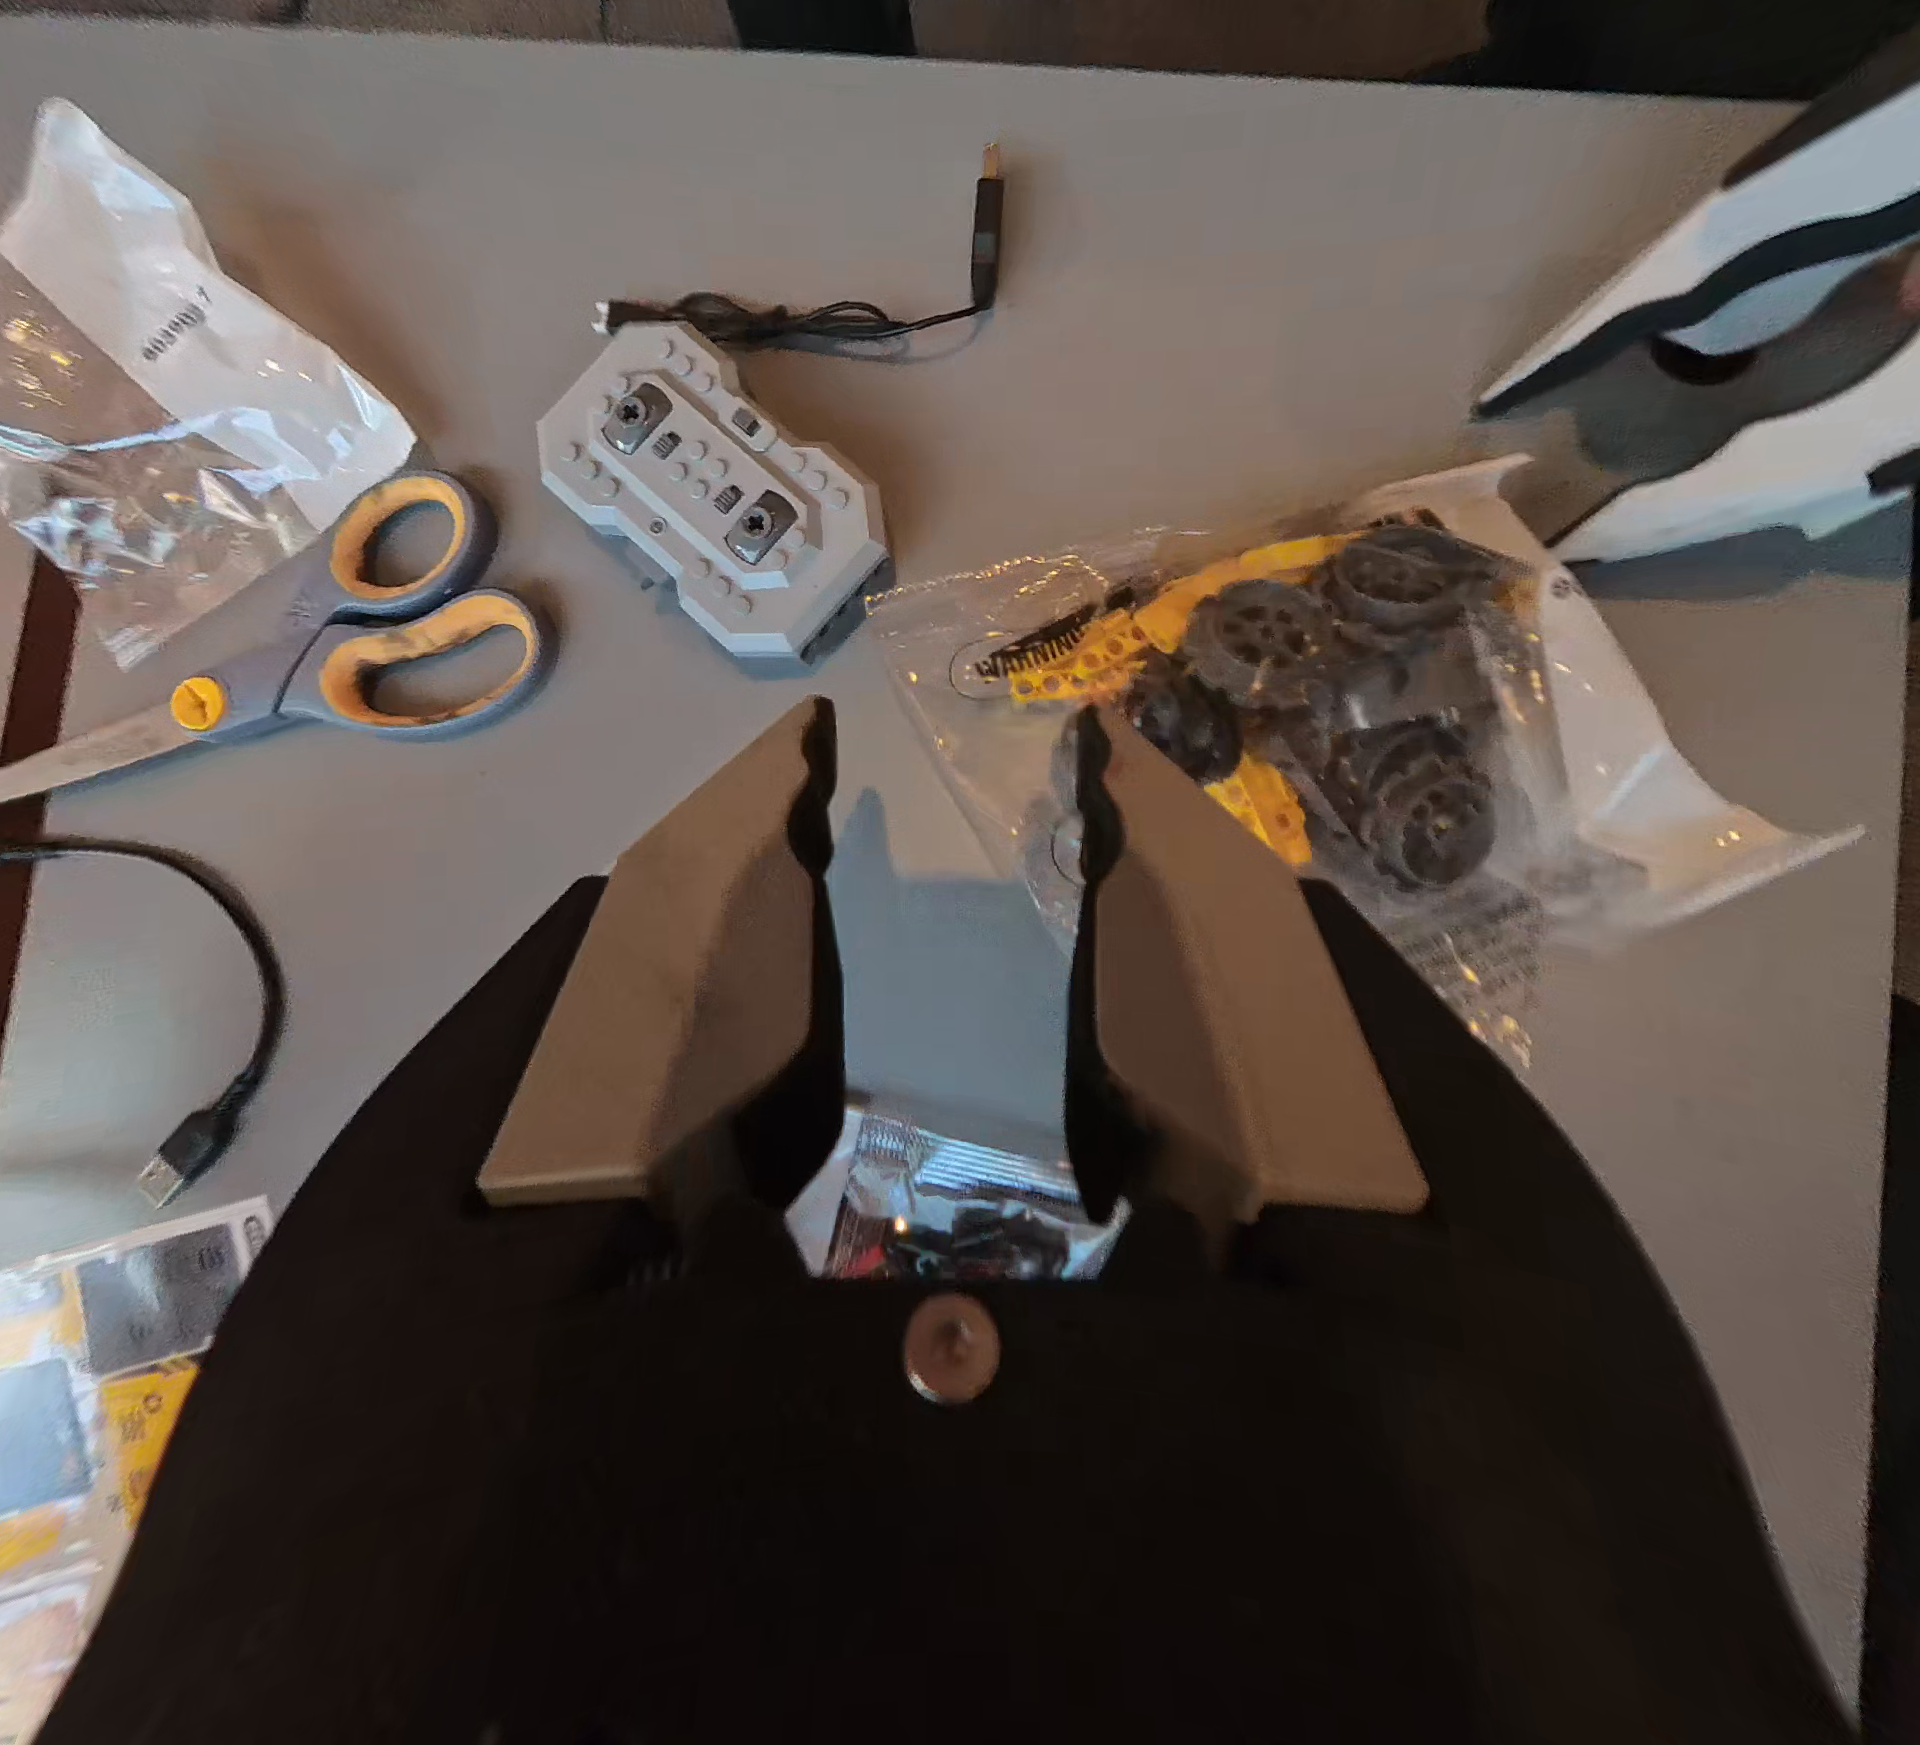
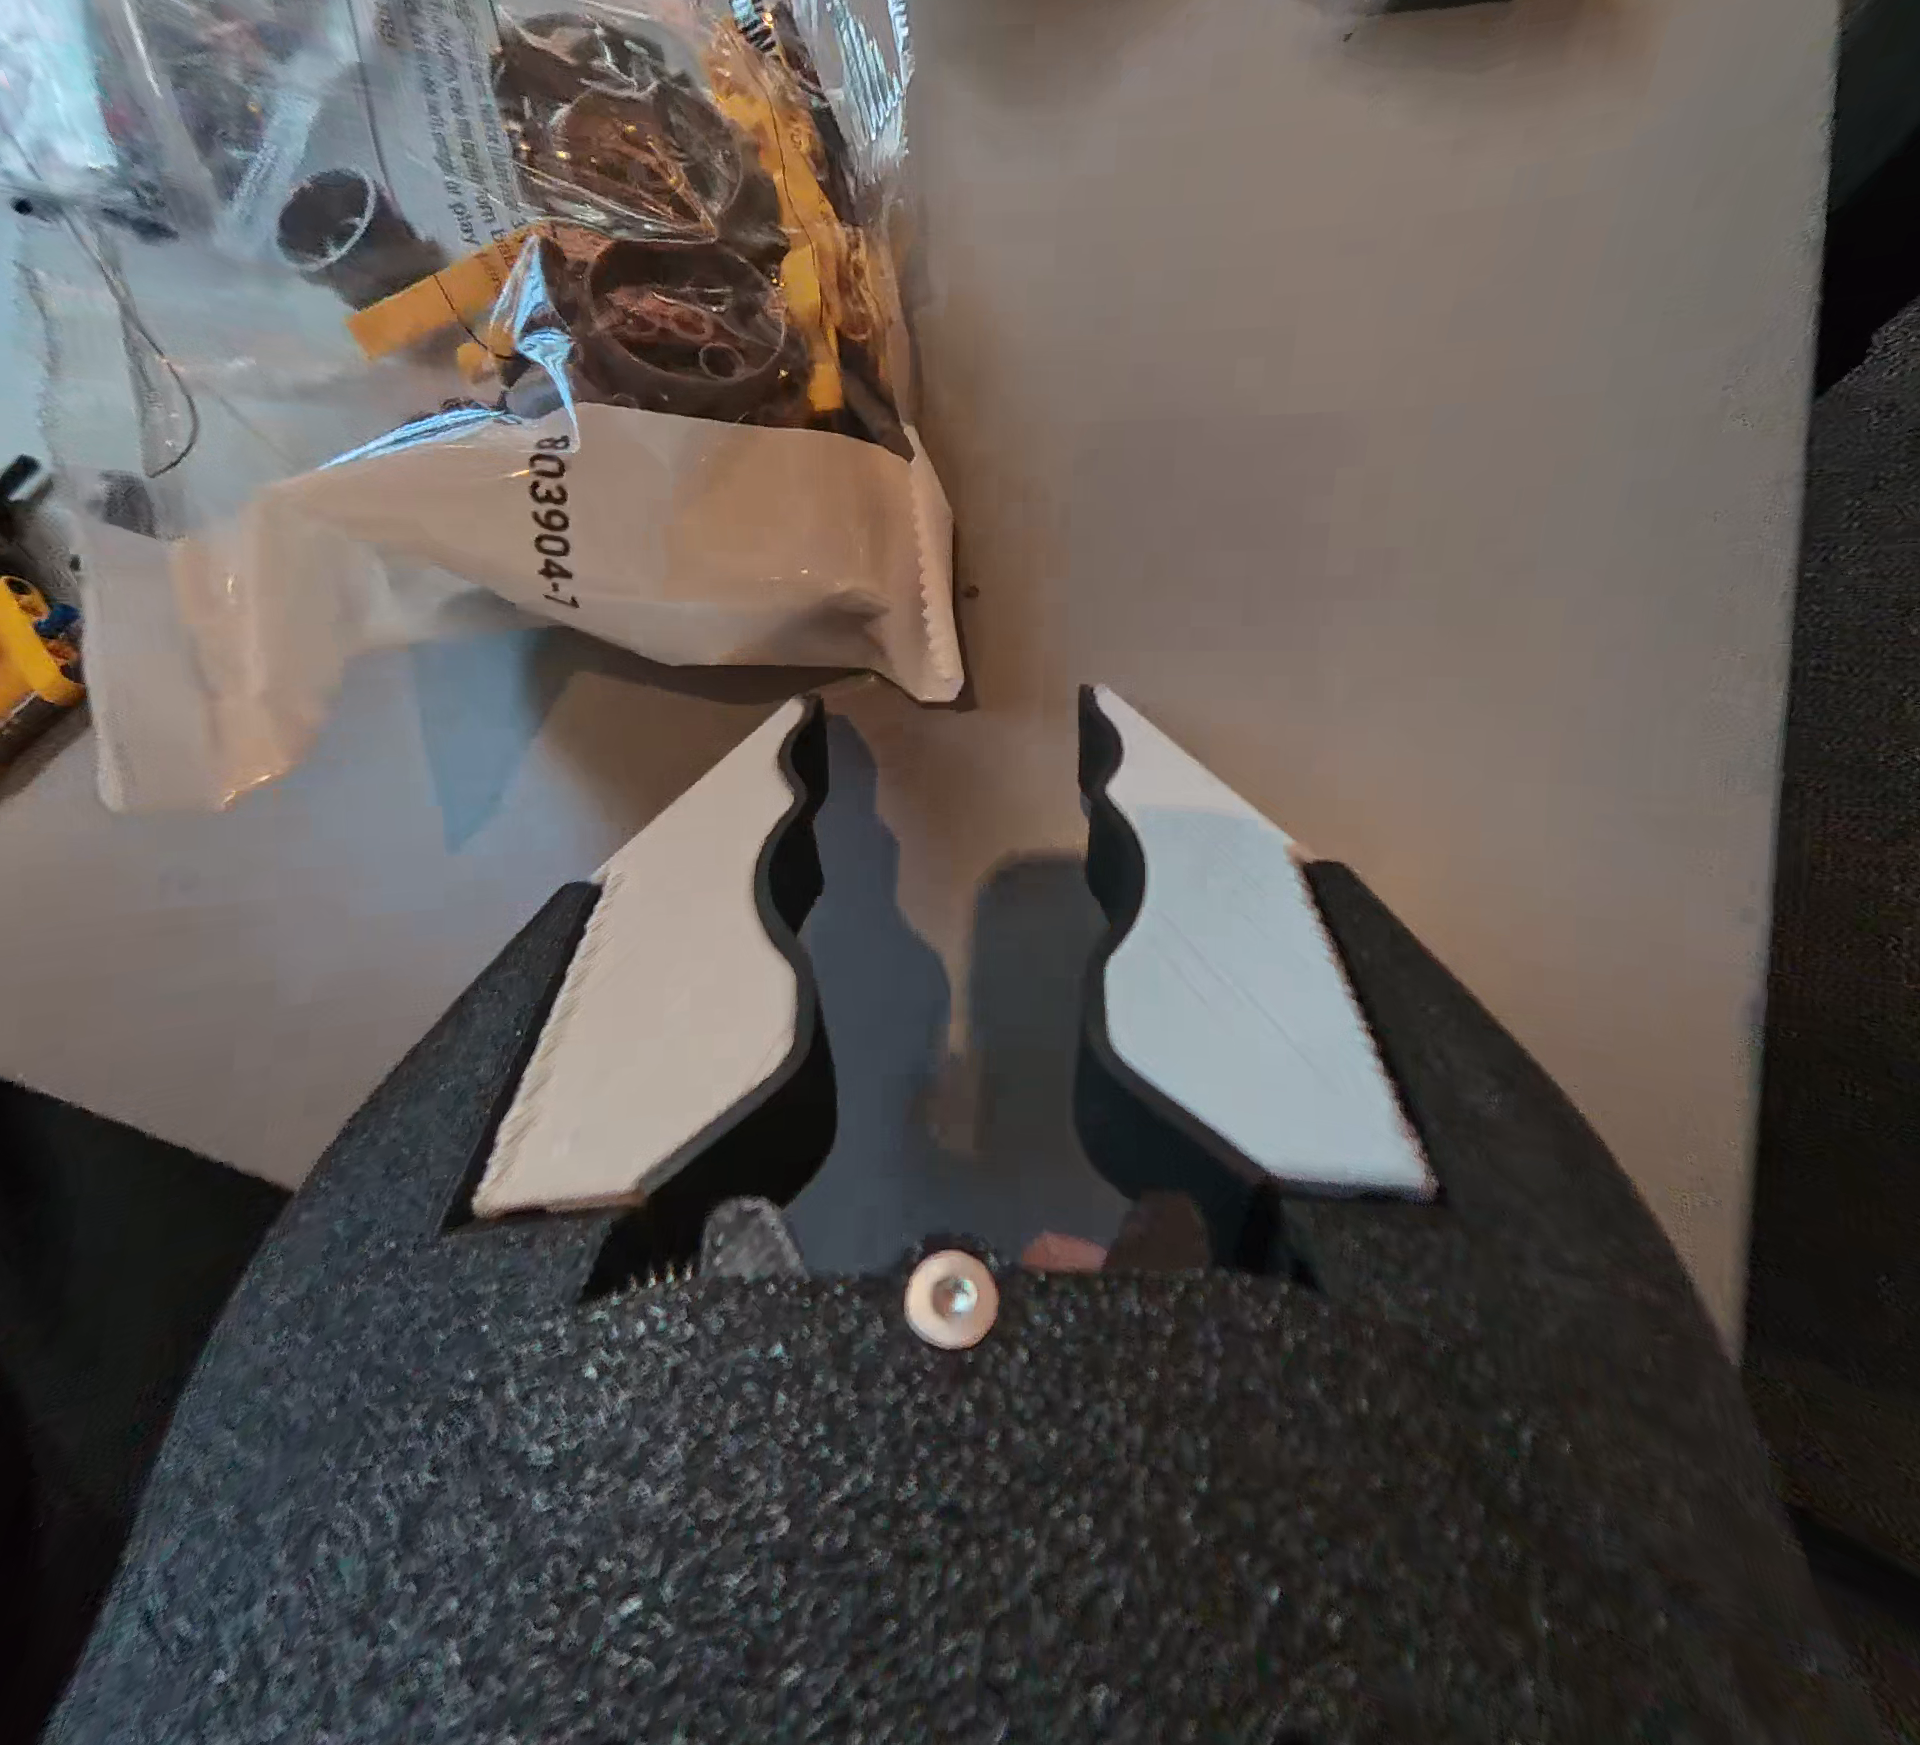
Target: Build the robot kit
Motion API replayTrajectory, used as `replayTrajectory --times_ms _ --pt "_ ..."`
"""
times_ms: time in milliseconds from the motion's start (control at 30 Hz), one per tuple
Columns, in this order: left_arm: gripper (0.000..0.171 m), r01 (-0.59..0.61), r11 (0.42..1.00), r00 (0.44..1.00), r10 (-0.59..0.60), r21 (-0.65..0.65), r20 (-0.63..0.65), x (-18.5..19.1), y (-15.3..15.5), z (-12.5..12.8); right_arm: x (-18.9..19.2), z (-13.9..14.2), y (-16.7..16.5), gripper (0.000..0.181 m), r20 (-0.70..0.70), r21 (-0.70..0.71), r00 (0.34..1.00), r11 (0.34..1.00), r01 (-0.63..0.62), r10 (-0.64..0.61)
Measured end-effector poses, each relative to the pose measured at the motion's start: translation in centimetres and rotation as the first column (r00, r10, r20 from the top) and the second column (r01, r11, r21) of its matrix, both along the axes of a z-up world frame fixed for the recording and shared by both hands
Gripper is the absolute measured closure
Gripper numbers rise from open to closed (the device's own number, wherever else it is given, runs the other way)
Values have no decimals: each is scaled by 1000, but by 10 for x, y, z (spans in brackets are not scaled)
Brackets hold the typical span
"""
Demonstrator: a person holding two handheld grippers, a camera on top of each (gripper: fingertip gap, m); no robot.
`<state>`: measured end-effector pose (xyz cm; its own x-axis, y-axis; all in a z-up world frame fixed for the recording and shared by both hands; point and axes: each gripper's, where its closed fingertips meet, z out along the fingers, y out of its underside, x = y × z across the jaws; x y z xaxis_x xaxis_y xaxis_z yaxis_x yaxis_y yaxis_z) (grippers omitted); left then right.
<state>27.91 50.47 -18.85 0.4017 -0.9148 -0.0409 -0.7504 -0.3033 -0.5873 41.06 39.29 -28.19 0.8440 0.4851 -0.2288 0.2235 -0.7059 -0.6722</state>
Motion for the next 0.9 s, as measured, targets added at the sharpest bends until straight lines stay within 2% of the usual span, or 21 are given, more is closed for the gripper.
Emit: replayTrajectory --times_ms 100,200,300,367,467,500,533,767,900 --pt "127 -37 994 994 27 -100 -106 9 18 -30 -1 -2 7 152 -13 10 1000 1000 7 -7" --pt "134 -50 985 980 17 -163 -196 9 23 -56 -8 -2 6 170 -67 9 997 1000 -23 23" --pt "130 -30 969 973 -28 -246 -227 5 12 -68 -12 -2 4 161 -85 7 995 999 -47 48" --pt "131 -34 959 974 -32 -282 -226 1 10 -74 -15 -2 5 162 -92 -2 994 998 -57 56" --pt "158 -48 940 984 -14 -337 -179 6 9 -80 -17 -2 6 174 -70 0 995 998 -69 69" --pt "169 -44 948 984 -14 -314 -180 6 12 -80 -18 0 6 177 -64 11 995 997 -70 70" --pt "171 -24 953 986 -27 -303 -164 7 13 -78 -19 4 5 179 -62 26 996 997 -69 70" --pt "171 40 971 998 -48 -235 -29 17 10 -42 -19 49 0 181 13 172 1000 985 -26 25" --pt "171 30 982 999 -23 -188 38 14 13 -24 -26 61 -1 181 69 209 997 977 -34 20"
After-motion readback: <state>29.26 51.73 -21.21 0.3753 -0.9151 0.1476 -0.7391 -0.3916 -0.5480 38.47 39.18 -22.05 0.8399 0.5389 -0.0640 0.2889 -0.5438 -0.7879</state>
